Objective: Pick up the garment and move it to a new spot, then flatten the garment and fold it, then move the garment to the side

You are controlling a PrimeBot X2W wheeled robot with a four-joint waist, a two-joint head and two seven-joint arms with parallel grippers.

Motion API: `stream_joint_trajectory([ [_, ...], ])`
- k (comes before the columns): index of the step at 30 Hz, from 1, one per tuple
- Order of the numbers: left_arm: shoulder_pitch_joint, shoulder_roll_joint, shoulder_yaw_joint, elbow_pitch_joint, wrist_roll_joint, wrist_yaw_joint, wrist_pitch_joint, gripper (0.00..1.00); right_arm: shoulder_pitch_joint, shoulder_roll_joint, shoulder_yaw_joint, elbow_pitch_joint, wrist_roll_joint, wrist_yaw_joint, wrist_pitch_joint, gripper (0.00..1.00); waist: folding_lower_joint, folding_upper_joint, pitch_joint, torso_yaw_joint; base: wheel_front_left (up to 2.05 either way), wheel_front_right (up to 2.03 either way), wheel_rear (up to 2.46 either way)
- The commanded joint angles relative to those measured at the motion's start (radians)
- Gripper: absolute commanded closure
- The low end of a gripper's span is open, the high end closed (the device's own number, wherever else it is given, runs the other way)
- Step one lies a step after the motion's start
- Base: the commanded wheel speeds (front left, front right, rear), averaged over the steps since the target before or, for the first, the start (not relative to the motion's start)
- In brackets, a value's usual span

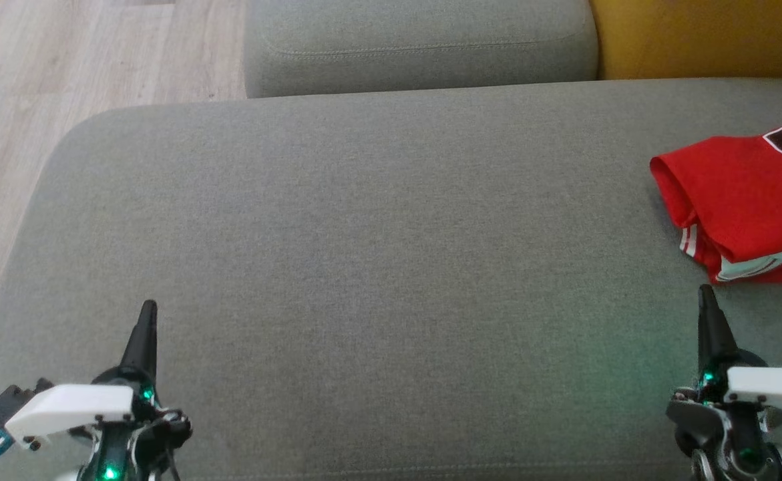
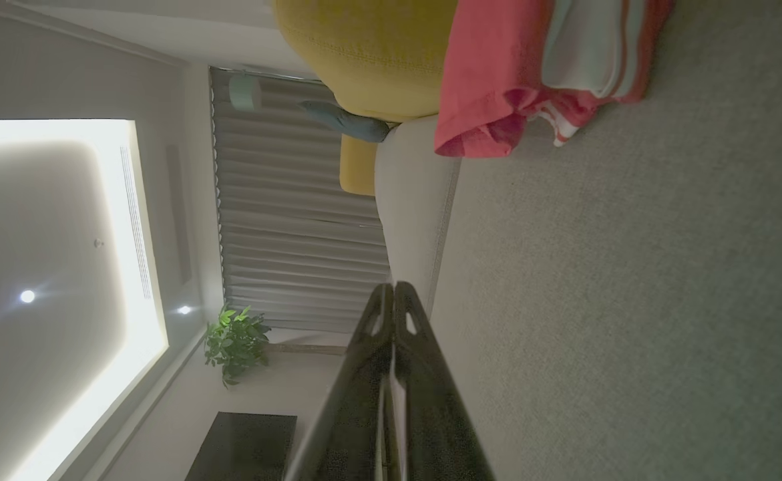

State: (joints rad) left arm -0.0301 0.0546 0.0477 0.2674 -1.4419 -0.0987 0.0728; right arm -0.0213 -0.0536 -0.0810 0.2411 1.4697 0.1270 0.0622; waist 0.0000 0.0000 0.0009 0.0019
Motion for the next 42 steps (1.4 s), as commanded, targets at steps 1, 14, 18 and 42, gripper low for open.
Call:
stream_joint_trajectory([
  [1,-0.058,0.004,0.039,-0.027,-0.031,-0.012,0.010,1.00,-0.057,-0.022,0.012,-0.024,0.033,0.003,0.010,1.00,0.0000,0.0000,0.000,0.000,0.00,0.00,0.00],
  [14,-0.078,-0.004,0.067,-0.022,-0.166,-0.032,0.041,1.00,-0.084,-0.022,0.002,0.002,0.168,0.004,0.023,1.00,0.0000,0.0000,0.002,-0.002,0.00,0.00,0.00],
  [18,-0.078,-0.004,0.067,-0.022,-0.166,-0.032,0.041,1.00,-0.084,-0.020,0.000,0.002,0.166,0.004,0.025,1.00,0.0000,0.0000,0.002,-0.002,0.00,0.00,0.00],
  [42,-0.078,-0.004,0.067,-0.022,-0.166,-0.032,0.041,1.00,-0.084,-0.015,-0.008,0.002,0.159,0.004,0.031,1.00,0.0000,0.0000,0.002,-0.002,0.00,0.00,0.00],
])
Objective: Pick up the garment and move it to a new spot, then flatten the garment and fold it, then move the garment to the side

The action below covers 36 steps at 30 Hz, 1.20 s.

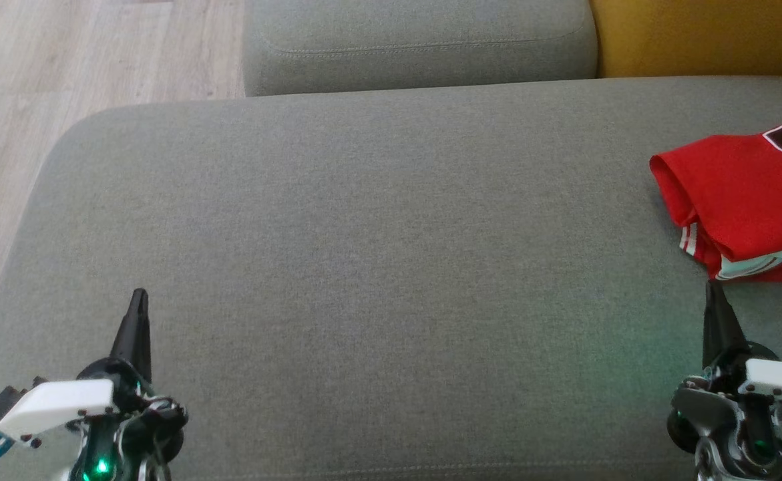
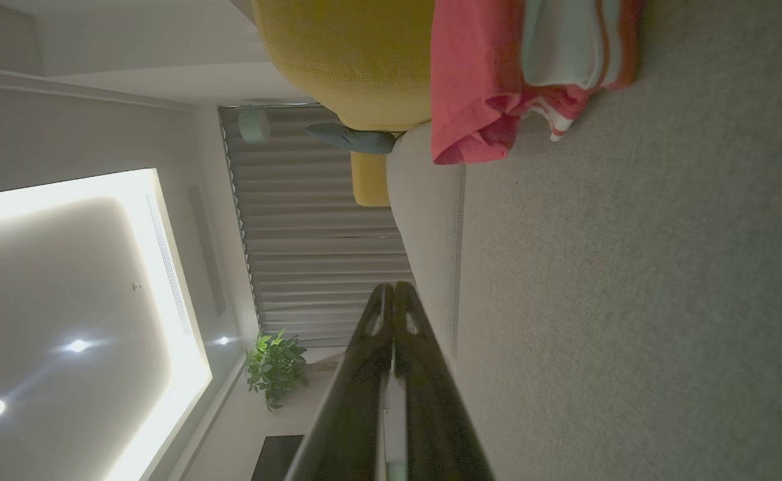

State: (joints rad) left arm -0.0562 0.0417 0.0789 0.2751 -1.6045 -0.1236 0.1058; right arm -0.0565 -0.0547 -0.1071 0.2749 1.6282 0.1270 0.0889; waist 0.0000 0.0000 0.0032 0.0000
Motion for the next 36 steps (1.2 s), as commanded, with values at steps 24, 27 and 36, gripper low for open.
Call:
stream_joint_trajectory([
  [24,-0.052,0.009,0.035,-0.030,-0.004,-0.007,0.008,1.00,-0.050,-0.008,0.011,-0.031,-0.005,0.004,0.010,1.00,0.0000,0.0000,0.000,0.000,0.00,0.00,0.00],
  [27,-0.052,0.009,0.035,-0.030,-0.004,-0.007,0.008,1.00,-0.050,-0.008,0.010,-0.031,-0.006,0.004,0.011,1.00,0.0000,0.0000,0.000,0.000,0.00,0.00,0.00],
  [36,-0.052,0.009,0.035,-0.030,-0.004,-0.007,0.008,1.00,-0.050,-0.006,0.008,-0.031,-0.007,0.004,0.012,1.00,0.0000,0.0000,0.000,0.000,0.00,0.00,0.00],
])
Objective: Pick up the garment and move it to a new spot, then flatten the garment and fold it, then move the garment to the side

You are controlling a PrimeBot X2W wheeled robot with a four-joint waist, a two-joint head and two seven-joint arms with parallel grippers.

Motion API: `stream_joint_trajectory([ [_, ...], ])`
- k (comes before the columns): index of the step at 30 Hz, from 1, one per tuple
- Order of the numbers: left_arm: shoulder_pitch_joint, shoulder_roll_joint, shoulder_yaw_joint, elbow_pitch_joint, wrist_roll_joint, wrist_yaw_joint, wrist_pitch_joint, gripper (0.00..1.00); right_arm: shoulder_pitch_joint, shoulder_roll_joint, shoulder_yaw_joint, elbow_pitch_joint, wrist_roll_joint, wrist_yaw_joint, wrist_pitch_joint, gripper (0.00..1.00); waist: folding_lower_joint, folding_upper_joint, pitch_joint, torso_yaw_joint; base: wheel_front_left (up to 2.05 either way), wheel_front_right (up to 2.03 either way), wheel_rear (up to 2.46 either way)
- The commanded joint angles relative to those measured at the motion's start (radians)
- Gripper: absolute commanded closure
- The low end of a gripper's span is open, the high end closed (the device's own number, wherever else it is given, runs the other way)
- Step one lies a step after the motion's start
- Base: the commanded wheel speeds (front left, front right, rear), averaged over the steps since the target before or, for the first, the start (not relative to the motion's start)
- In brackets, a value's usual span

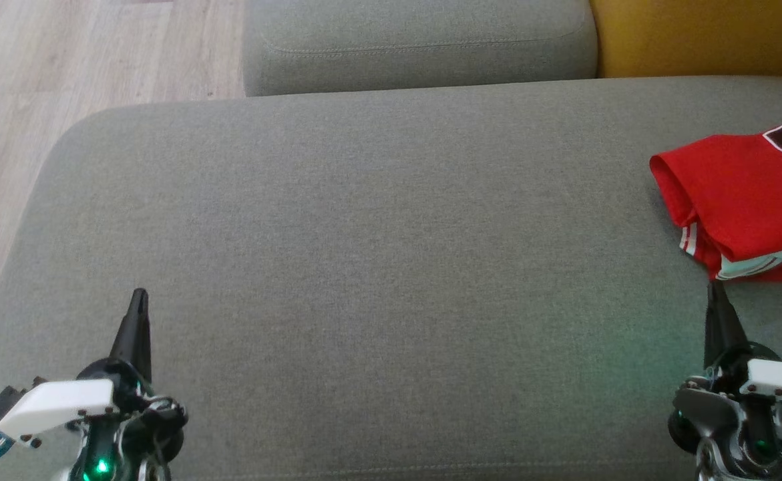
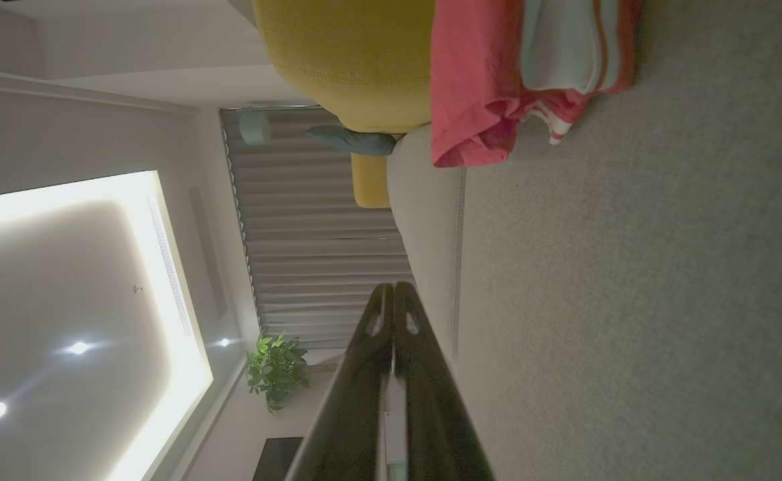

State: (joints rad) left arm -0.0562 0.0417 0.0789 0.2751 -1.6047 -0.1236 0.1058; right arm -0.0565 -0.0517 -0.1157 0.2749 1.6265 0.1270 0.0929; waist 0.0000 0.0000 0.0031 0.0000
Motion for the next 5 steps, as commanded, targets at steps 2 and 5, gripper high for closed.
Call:
stream_joint_trajectory([
  [2,-0.052,0.009,0.035,-0.030,-0.004,-0.007,0.008,1.00,-0.050,-0.009,0.016,-0.031,-0.006,0.004,0.009,1.00,0.0000,0.0000,0.000,0.000,0.00,0.00,0.00],
  [5,-0.052,0.009,0.035,-0.030,-0.004,-0.007,0.008,1.00,-0.050,-0.009,0.016,-0.031,-0.006,0.004,0.009,1.00,0.0000,0.0000,0.000,0.000,0.00,0.00,0.00],
])
